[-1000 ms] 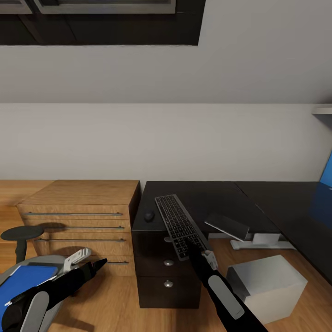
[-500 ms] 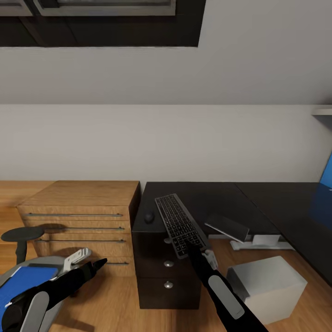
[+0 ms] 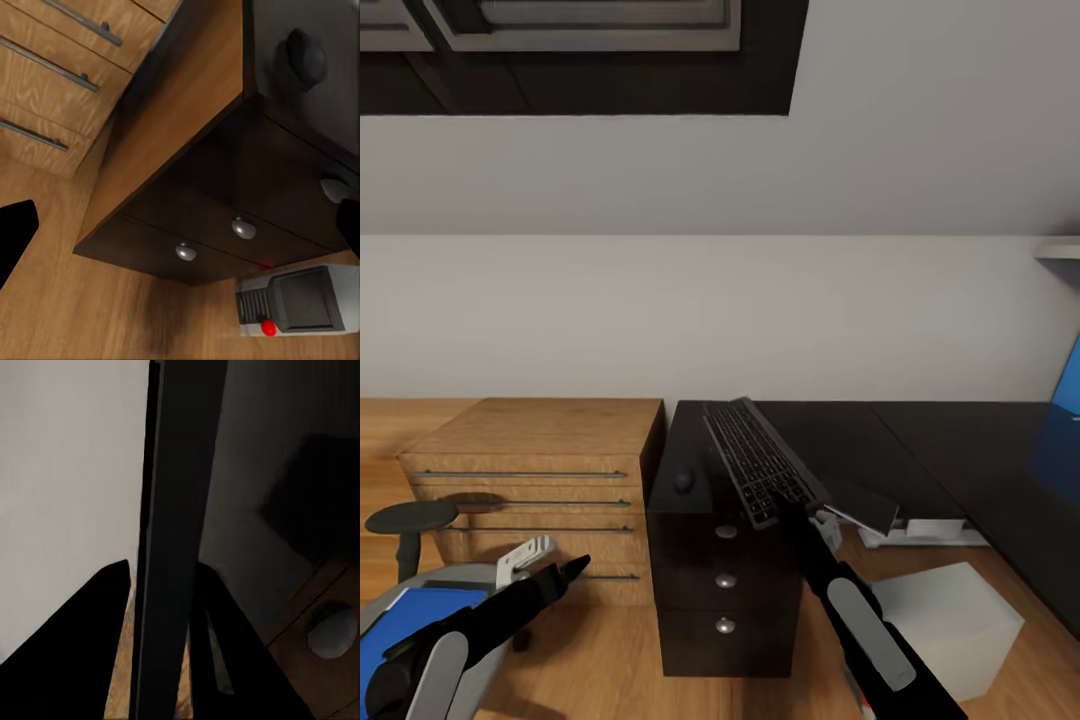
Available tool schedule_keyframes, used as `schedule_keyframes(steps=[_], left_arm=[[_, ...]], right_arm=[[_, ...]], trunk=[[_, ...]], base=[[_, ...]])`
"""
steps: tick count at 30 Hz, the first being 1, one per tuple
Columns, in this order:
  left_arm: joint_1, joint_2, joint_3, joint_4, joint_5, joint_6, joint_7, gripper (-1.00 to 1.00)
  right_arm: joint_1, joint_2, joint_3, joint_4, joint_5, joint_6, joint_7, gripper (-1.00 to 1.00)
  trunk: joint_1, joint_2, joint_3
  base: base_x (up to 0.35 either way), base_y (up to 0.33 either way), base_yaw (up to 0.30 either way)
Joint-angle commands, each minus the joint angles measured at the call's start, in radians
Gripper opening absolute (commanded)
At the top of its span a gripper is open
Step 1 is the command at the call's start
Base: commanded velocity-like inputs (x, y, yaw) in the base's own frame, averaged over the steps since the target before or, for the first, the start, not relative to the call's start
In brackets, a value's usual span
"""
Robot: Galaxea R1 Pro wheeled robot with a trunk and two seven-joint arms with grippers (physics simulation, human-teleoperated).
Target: In the bedroom, organize the workspace by keeping the computer under the desk, ensuring the monitor is on the desk, placing the keyboard on the desk next to the monitor, placing the mouse on the desk next to the keyboard, moving the folder from the swivel chair onto the desk next to the mouse, stacking the notebook on top of the folder with the pen on top of the notebook, and positioning the swivel chair next to the desk.
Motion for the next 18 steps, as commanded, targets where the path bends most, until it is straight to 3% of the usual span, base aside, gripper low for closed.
schedule_keyframes(steps=[1, 3, 7, 13, 14, 15, 16, 17, 18], left_arm=[[-0.001, -0.001, 0.001, 0.000, -0.003, 0.004, -0.001, 1.00], [-0.001, -0.008, -0.006, 0.000, -0.007, 0.003, 0.032, 1.00], [-0.001, -0.032, -0.027, 0.000, -0.044, 0.001, 0.139, 1.00], [0.016, -0.038, -0.038, 0.010, -0.072, -0.006, 0.174, 1.00], [0.044, -0.039, -0.051, 0.011, -0.089, -0.007, 0.175, 1.00], [0.097, -0.039, -0.112, 0.016, -0.143, -0.026, 0.180, 1.00], [0.125, -0.039, -0.158, 0.026, -0.191, -0.069, 0.182, 1.00], [0.138, -0.039, -0.182, 0.037, -0.220, -0.100, 0.184, 1.00], [0.159, -0.039, -0.227, 0.073, -0.286, -0.181, 0.186, 1.00]], right_arm=[[0.011, -0.016, 0.006, -0.046, -0.010, -0.013, -0.008, -1.00], [0.038, -0.043, 0.006, -0.132, -0.008, -0.026, -0.011, -1.00], [0.060, -0.065, 0.005, -0.234, -0.007, -0.034, -0.013, -1.00], [0.098, -0.104, 0.003, -0.364, -0.007, -0.035, -0.013, -1.00], [0.107, -0.110, 0.002, -0.380, -0.007, -0.035, -0.015, -1.00], [0.117, -0.117, 0.001, -0.398, -0.007, -0.034, -0.034, -1.00], [0.120, -0.118, -0.001, -0.402, -0.008, -0.033, -0.048, -1.00], [0.120, -0.119, -0.002, -0.404, -0.009, -0.033, -0.054, -1.00], [0.122, -0.120, -0.006, -0.406, -0.010, -0.033, -0.063, -1.00]], trunk=[[-0.004, 0.007, 0.002], [-0.012, 0.021, 0.008], [-0.027, 0.049, 0.021], [-0.050, 0.091, 0.040], [-0.054, 0.098, 0.043], [-0.058, 0.105, 0.046], [-0.062, 0.112, 0.049], [-0.065, 0.119, 0.052], [-0.069, 0.126, 0.055]], base=[[0.000, 0.000, 0.000], [0.000, 0.000, 0.000], [0.000, 0.000, 0.000], [0.000, 0.000, 0.000], [0.000, 0.000, 0.000], [0.000, 0.000, 0.000], [0.000, 0.000, 0.000], [0.000, 0.000, 0.000], [0.000, 0.000, 0.000]])
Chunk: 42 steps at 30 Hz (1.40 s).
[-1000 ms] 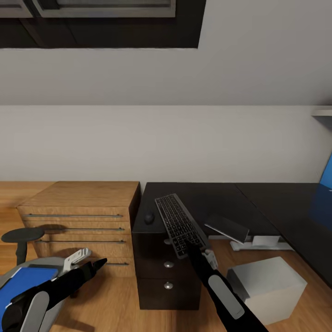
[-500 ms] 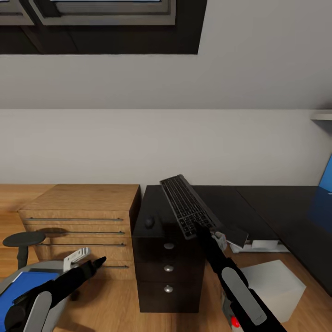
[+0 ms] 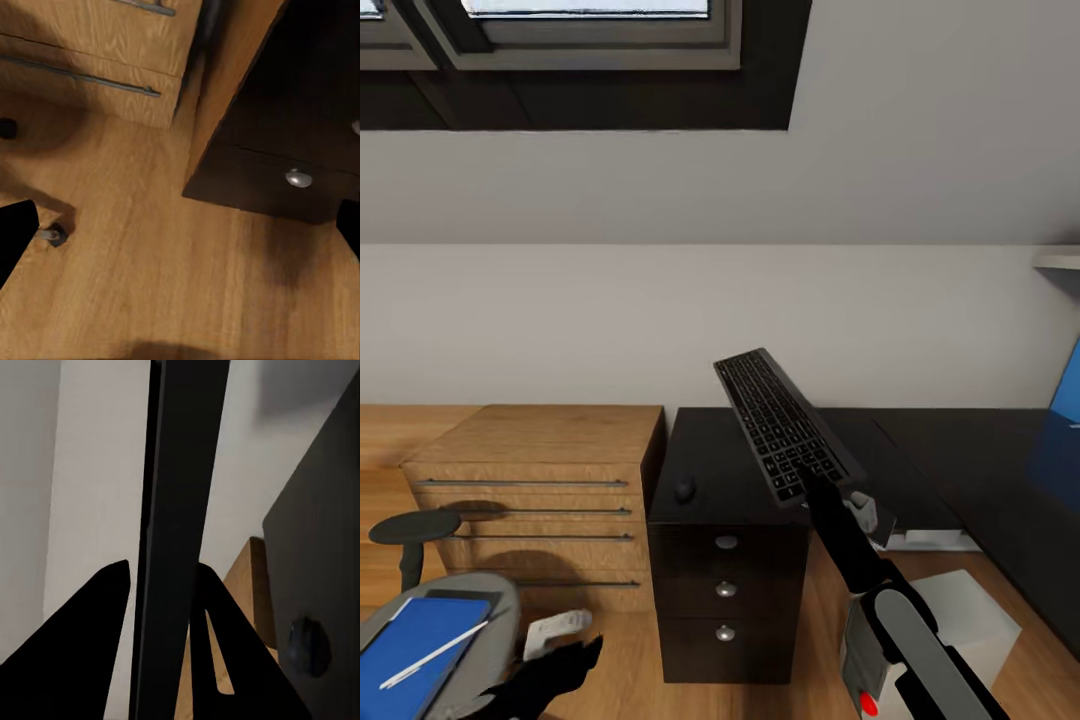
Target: In the bedroom, organize the workspace by keeping the computer under the desk, ensuring the monitor is on the desk, placing the keyboard on the desk next to the monitor, placing the mouse on the desk next to the keyboard, moving the folder from the swivel chair onto the desk next to the mouse, stacking the notebook on top of the folder with the pen on top of the notebook, and positioning the swivel chair next to the desk.
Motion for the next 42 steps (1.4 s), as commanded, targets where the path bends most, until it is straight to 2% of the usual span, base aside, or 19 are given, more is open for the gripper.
schedule_keyframes(steps=[1, 2, 3, 4, 6, 8, 10, 11, 12, 15, 21, 26, 27, 29, 31, 32, 33, 36, 42], left_arm=[[0.009, 0.000, -0.021, 0.024, -0.027, -0.045, 0.009, 1.00], [0.020, 0.000, -0.049, 0.082, -0.090, -0.141, 0.010, 1.00], [0.025, -0.001, -0.059, 0.113, -0.117, -0.189, 0.012, 1.00], [0.031, -0.004, -0.075, 0.179, -0.156, -0.275, 0.019, 1.00], [0.035, -0.009, -0.084, 0.245, -0.182, -0.345, 0.037, 1.00], [0.039, -0.024, -0.093, 0.364, -0.206, -0.440, 0.097, 1.00], [0.040, -0.032, -0.097, 0.408, -0.213, -0.475, 0.130, 1.00], [0.040, -0.046, -0.103, 0.448, -0.220, -0.529, 0.170, 1.00], [0.041, -0.051, -0.106, 0.457, -0.221, -0.549, 0.179, 1.00], [0.041, -0.075, -0.127, 0.499, -0.231, -0.680, 0.213, 1.00], [0.041, -0.079, -0.131, 0.511, -0.233, -0.702, 0.221, 1.00], [0.041, -0.082, -0.134, 0.520, -0.254, -0.703, 0.332, 1.00], [0.041, -0.083, -0.141, 0.527, -0.267, -0.703, 0.370, 1.00], [0.041, -0.083, -0.182, 0.561, -0.280, -0.704, 0.406, 1.00], [0.041, -0.084, -0.199, 0.594, -0.282, -0.703, 0.414, 1.00], [0.041, -0.092, -0.211, 0.622, -0.285, -0.706, 0.421, 1.00], [0.041, -0.092, -0.211, 0.623, -0.286, -0.706, 0.422, 1.00], [0.041, -0.092, -0.212, 0.629, -0.286, -0.706, 0.423, 1.00], [0.041, -0.091, -0.212, 0.651, -0.286, -0.708, 0.422, 1.00]], right_arm=[[-0.001, -0.001, 0.001, -0.002, -0.010, -0.008, -0.008, -1.00], [0.000, -0.002, -0.003, -0.003, -0.011, -0.008, -0.013, -1.00], [0.000, -0.002, -0.005, -0.004, -0.011, -0.008, -0.014, -1.00], [0.001, -0.002, -0.008, -0.004, -0.012, -0.008, -0.017, -1.00], [0.001, -0.002, -0.010, -0.005, -0.013, -0.008, -0.018, -1.00], [0.001, -0.003, -0.013, -0.003, -0.014, -0.008, -0.019, -1.00], [0.002, -0.003, -0.014, -0.003, -0.014, -0.008, -0.019, -1.00], [0.002, -0.004, -0.017, -0.002, -0.014, -0.008, -0.019, -1.00], [0.002, -0.005, -0.018, -0.002, -0.014, -0.008, -0.019, -1.00], [0.003, -0.010, -0.022, 0.000, -0.016, -0.008, -0.019, -1.00], [0.003, -0.012, -0.023, 0.002, -0.051, -0.009, -0.019, -1.00], [0.003, -0.012, -0.052, 0.016, -0.066, -0.009, -0.021, -1.00], [0.003, -0.012, -0.070, 0.024, -0.069, -0.008, -0.022, -1.00], [0.003, -0.011, -0.088, 0.036, -0.074, -0.008, -0.020, -1.00], [0.003, -0.010, -0.097, 0.052, -0.076, -0.009, -0.020, -1.00], [0.003, -0.004, -0.149, 0.088, -0.094, -0.008, -0.020, -1.00], [0.003, -0.003, -0.155, 0.090, -0.104, -0.008, -0.020, -1.00], [0.003, -0.004, -0.166, 0.095, -0.127, -0.008, -0.022, -1.00], [0.003, -0.003, -0.166, 0.097, -0.139, -0.007, -0.037, -1.00]], trunk=[[-0.004, 0.007, 0.002], [-0.008, 0.014, 0.006], [-0.012, 0.021, 0.009], [-0.015, 0.028, 0.012], [-0.023, 0.042, 0.018], [-0.031, 0.056, 0.024], [-0.038, 0.070, 0.031], [-0.042, 0.077, 0.034], [-0.046, 0.084, 0.037], [-0.058, 0.105, 0.046], [-0.081, 0.147, 0.065], [-0.100, 0.182, 0.081], [-0.104, 0.189, 0.084], [-0.111, 0.203, 0.090], [-0.119, 0.217, 0.096], [-0.123, 0.224, 0.100], [-0.127, 0.231, 0.103], [-0.138, 0.252, 0.111], [-0.161, 0.294, 0.123]], base=[[0.000, 0.000, 0.000], [0.000, 0.000, 0.000], [0.000, 0.000, 0.000], [0.000, 0.000, 0.000], [0.000, 0.000, 0.000], [0.000, 0.000, 0.000], [0.000, 0.000, 0.000], [0.000, 0.000, 0.000], [0.000, 0.000, 0.000], [-0.071, 0.000, 0.000], [-0.299, -0.040, 0.000], [-0.288, -0.217, 0.000], [-0.282, -0.241, 0.000], [-0.270, -0.251, 0.000], [-0.252, -0.266, 0.000], [-0.227, -0.284, 0.000], [-0.226, -0.285, 0.000], [-0.225, -0.286, -0.035], [-0.223, -0.287, -0.122]])
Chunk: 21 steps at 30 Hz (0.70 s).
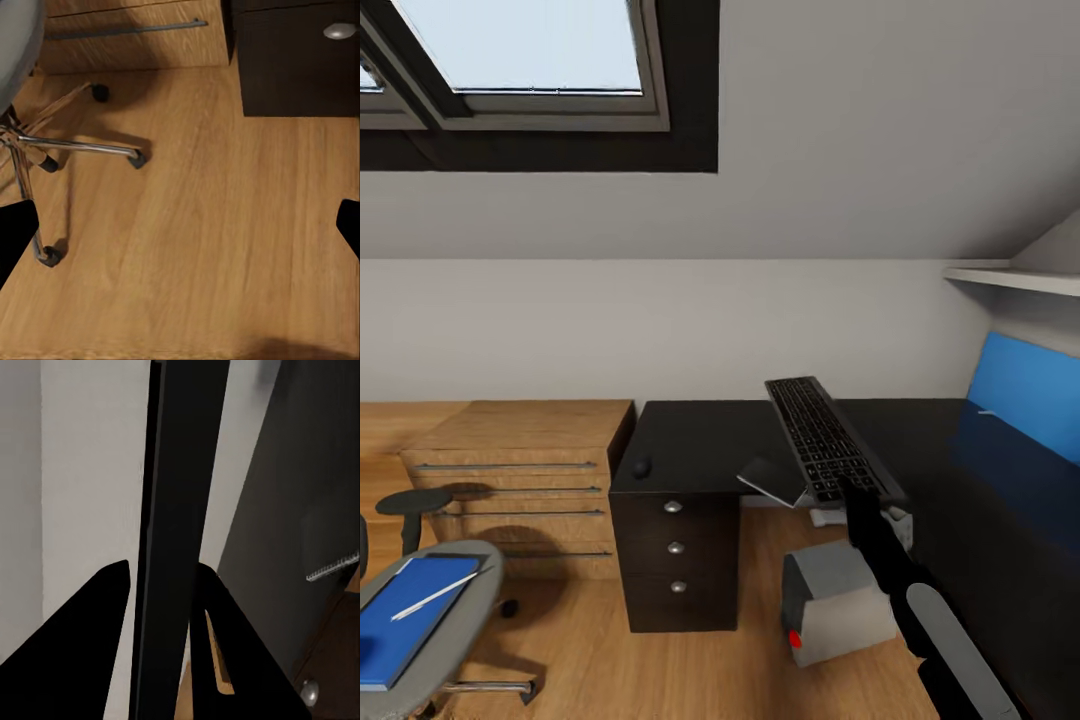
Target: In the bedroom, organize the workspace by keeping the computer under the desk, ensuring the monitor is on the desk, placing the keyboard on the desk next to the monitor, placing the mouse on the desk next to the keyboard, moving the folder from the swivel chair onto the desk next to the mouse, stacking the notebook on top of the folder with the pen on top of the notebook, and positioning the swivel chair next to the desk.
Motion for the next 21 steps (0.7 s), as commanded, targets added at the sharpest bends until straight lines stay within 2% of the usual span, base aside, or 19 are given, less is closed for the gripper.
schedule_keyframes(steps=[1, 2, 4, 7, 15, 21], left_arm=[[0.000, 0.000, -0.001, 0.007, -0.004, 0.000, 0.005, 1.00], [0.000, 0.000, 0.000, 0.009, -0.004, 0.000, 0.005, 1.00], [0.000, 0.000, 0.000, 0.016, -0.004, 0.000, 0.004, 1.00], [0.000, 0.001, 0.000, 0.019, -0.004, 0.000, 0.003, 1.00], [0.000, 0.002, 0.000, 0.020, -0.001, -0.002, -0.003, 1.00], [0.000, 0.005, 0.003, 0.021, 0.005, -0.003, -0.004, 1.00]], right_arm=[[-0.001, -0.001, 0.003, -0.002, -0.018, -0.008, -0.017, -1.00], [-0.001, -0.001, 0.003, -0.002, -0.025, -0.007, -0.026, -1.00], [-0.001, -0.002, 0.001, -0.003, -0.066, -0.007, -0.060, -1.00], [-0.001, -0.004, -0.002, -0.004, -0.123, -0.006, -0.077, -1.00], [-0.001, -0.006, -0.002, -0.005, -0.145, -0.003, -0.080, -1.00], [-0.001, -0.007, -0.001, -0.005, -0.147, 0.000, -0.081, -1.00]], trunk=[[-0.004, 0.006, 0.001], [-0.008, 0.013, 0.002], [-0.016, 0.027, 0.006], [-0.027, 0.048, 0.010], [-0.058, 0.104, 0.030], [-0.081, 0.146, 0.049]], base=[[-0.222, -0.287, -0.016], [-0.222, -0.287, 0.009], [-0.222, -0.287, 0.070], [-0.222, -0.287, 0.100], [-0.234, -0.266, 0.041], [-0.334, -0.034, 0.001]])
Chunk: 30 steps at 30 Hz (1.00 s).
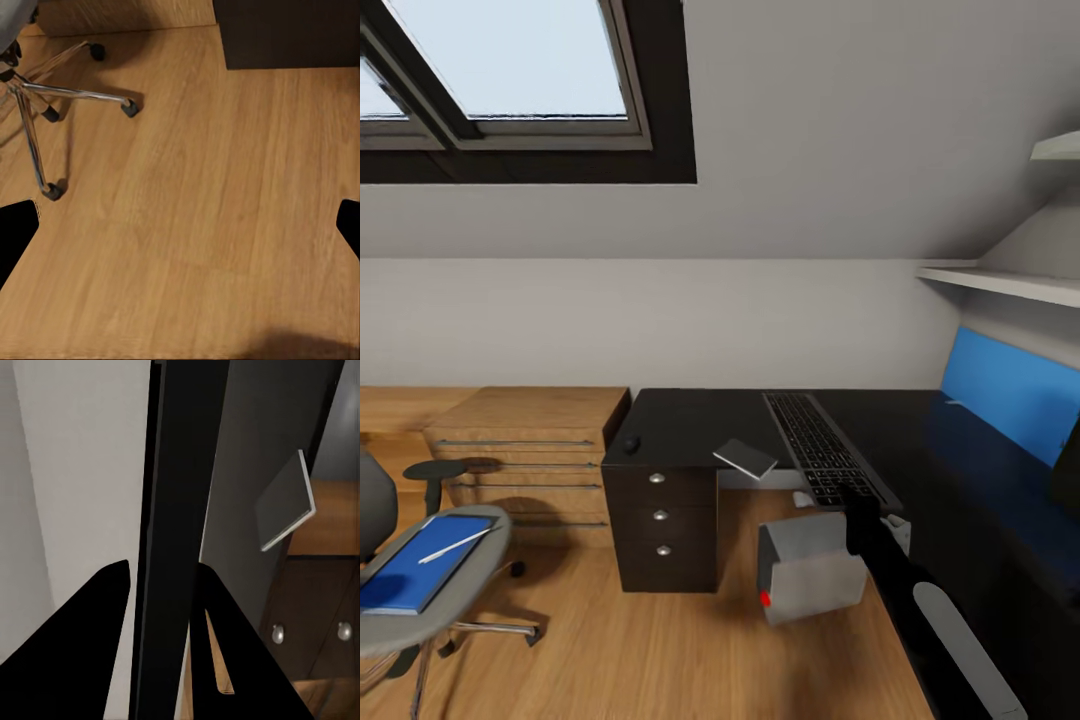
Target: In the bedroom, organize the workspace by keeping the computer under the desk, ensuring the monitor is on the desk, placing the keyboard on the desk next to the monitor, placing the mouse on the desk next to the keyboard, moving the folder from the swivel chair onto the desk next to the mouse, stacking the notebook on top of the folder with the pen on top of the notebook, and positioning the swivel chair next to the desk.
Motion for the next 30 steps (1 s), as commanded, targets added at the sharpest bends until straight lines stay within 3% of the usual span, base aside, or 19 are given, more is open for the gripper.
schedule_keyframes(steps=[1, 30], left_arm=[[0.000, 0.000, -0.001, -0.001, -0.003, -0.001, 0.005, 1.00], [0.000, 0.002, 0.006, -0.002, -0.003, 0.001, 0.007, 1.00]], right_arm=[[-0.001, -0.001, 0.002, -0.002, -0.008, -0.007, -0.004, -1.00], [-0.001, 0.003, 0.005, -0.004, -0.007, -0.002, -0.004, -1.00]], trunk=[[-0.005, 0.006, 0.002], [-0.116, 0.209, 0.093]], base=[[-0.348, -0.004, 0.000], [-0.350, 0.000, 0.000]])
